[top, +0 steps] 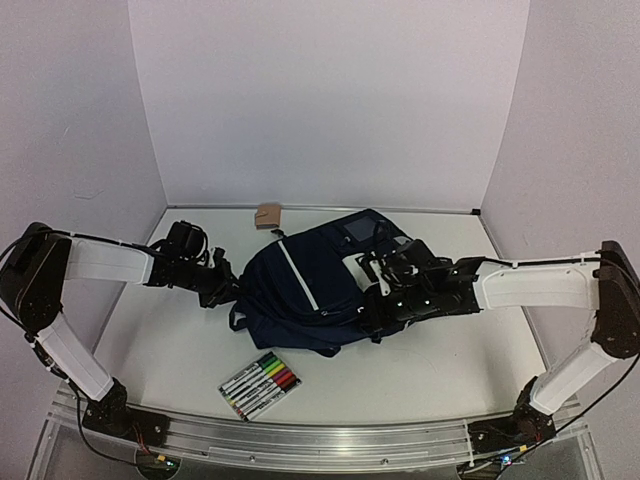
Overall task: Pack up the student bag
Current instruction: Unzip the student bag at the center of the board.
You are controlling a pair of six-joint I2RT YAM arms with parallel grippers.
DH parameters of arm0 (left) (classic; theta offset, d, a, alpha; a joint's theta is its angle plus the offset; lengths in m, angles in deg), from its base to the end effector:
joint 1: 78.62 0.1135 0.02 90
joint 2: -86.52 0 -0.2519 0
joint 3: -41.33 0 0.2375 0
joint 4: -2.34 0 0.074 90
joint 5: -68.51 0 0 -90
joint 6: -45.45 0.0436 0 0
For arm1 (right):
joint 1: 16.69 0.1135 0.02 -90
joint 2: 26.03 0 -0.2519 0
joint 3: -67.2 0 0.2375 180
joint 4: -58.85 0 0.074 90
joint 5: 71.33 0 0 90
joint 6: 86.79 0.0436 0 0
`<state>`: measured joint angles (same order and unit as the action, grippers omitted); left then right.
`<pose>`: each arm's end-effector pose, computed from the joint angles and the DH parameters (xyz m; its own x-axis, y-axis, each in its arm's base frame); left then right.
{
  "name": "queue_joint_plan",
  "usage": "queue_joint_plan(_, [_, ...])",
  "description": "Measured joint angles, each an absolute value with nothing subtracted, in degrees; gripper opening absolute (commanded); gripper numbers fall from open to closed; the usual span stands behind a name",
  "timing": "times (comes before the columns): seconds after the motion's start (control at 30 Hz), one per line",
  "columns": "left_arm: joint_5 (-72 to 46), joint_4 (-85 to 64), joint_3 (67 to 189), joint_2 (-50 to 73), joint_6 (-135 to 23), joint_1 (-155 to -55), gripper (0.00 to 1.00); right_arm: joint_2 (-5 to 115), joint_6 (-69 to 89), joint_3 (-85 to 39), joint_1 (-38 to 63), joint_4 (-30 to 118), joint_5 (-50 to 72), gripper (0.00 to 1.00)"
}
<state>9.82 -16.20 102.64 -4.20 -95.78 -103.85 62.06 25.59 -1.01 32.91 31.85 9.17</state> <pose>0.2659 -0.1503 0.1661 -0.9501 -0.2887 -0.1186 -0.0985 0.6378 -0.7638 0.1986 0.2445 0.1991 -0.7513 -0.3033 -0.5862 -0.5820 0.7233 0.3716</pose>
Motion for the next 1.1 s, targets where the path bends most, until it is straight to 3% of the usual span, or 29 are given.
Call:
queue_joint_plan(0.4, [9.36, -13.55, 102.07, -4.2, -97.17, -104.62, 0.0, 77.63, 26.94, -18.95, 45.21, 17.69, 21.94, 0.0])
queue_joint_plan(0.87, [9.28, -10.22, 101.15, -4.18, -96.85, -105.66, 0.0, 87.92, 31.07, -38.9, 48.82, 15.55, 14.67, 0.0])
queue_joint_plan(1.1, [9.04, -9.05, 101.15, -4.18, -95.29, -107.27, 0.0, 91.08, 34.74, -46.76, 48.83, 15.91, 17.41, 0.01])
